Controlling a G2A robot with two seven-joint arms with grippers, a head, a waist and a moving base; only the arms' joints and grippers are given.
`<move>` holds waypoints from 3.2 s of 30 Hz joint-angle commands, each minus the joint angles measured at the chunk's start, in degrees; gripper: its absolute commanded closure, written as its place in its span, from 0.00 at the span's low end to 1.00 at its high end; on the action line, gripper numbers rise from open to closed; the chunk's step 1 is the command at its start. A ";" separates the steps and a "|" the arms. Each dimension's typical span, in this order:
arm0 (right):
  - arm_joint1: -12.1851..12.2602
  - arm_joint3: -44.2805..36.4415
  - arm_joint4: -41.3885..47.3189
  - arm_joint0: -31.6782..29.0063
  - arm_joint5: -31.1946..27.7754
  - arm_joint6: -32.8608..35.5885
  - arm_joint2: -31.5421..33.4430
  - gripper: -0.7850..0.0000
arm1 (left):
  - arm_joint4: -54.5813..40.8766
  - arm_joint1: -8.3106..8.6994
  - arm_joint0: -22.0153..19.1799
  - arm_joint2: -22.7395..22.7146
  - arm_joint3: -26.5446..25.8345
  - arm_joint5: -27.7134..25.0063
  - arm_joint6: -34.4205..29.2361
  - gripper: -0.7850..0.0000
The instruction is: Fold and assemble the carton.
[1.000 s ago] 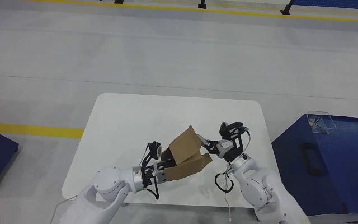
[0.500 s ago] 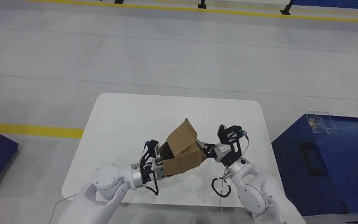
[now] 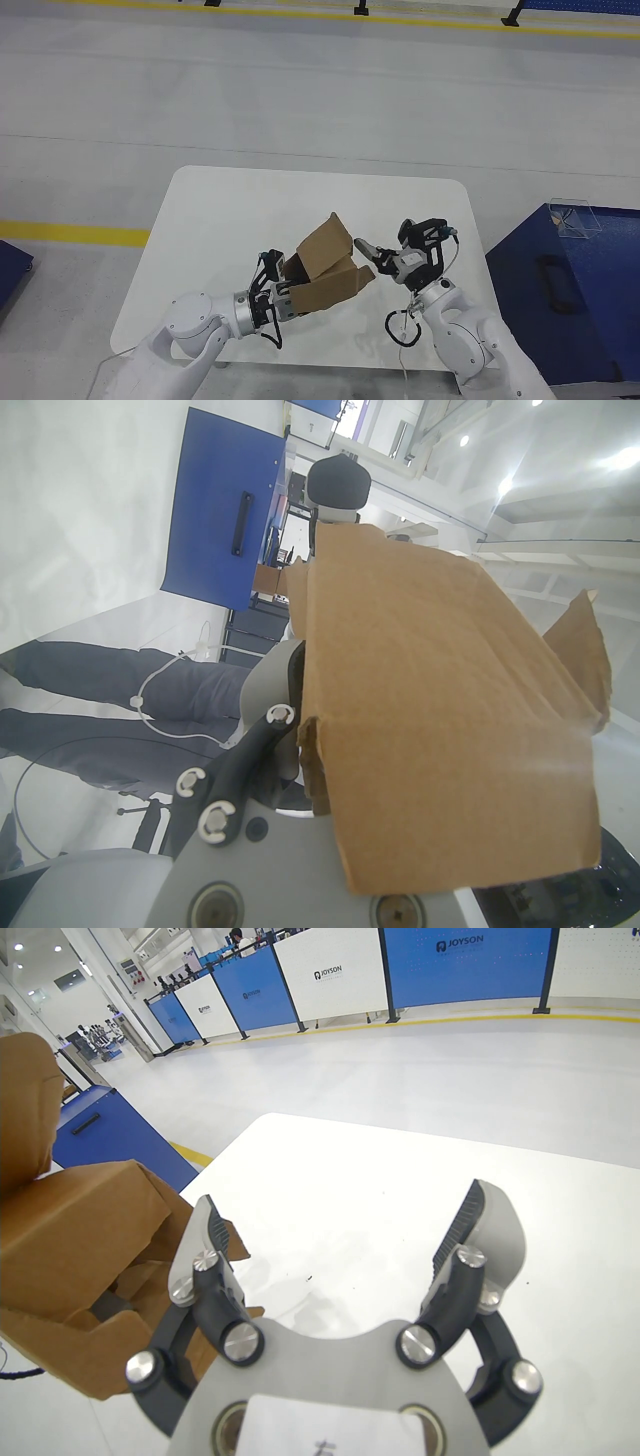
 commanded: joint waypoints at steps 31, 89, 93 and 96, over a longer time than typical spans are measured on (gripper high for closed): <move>-2.29 0.85 -10.00 6.16 1.22 8.21 -5.94 0.00 | 1.72 0.51 0.30 -2.78 0.10 -1.05 -3.65 1.00; -4.94 1.00 -16.43 -0.89 9.56 10.20 -1.33 0.00 | 1.55 0.26 3.17 -4.16 -2.46 -2.46 -0.47 1.00; -5.06 1.54 -12.94 -1.92 4.58 11.14 -3.11 0.00 | 1.16 0.15 2.67 -4.03 -1.93 -2.09 -0.20 1.00; -5.17 0.56 -9.27 -2.71 2.28 9.67 -3.24 0.00 | 1.08 0.06 2.36 -3.73 -1.63 -1.91 -0.17 1.00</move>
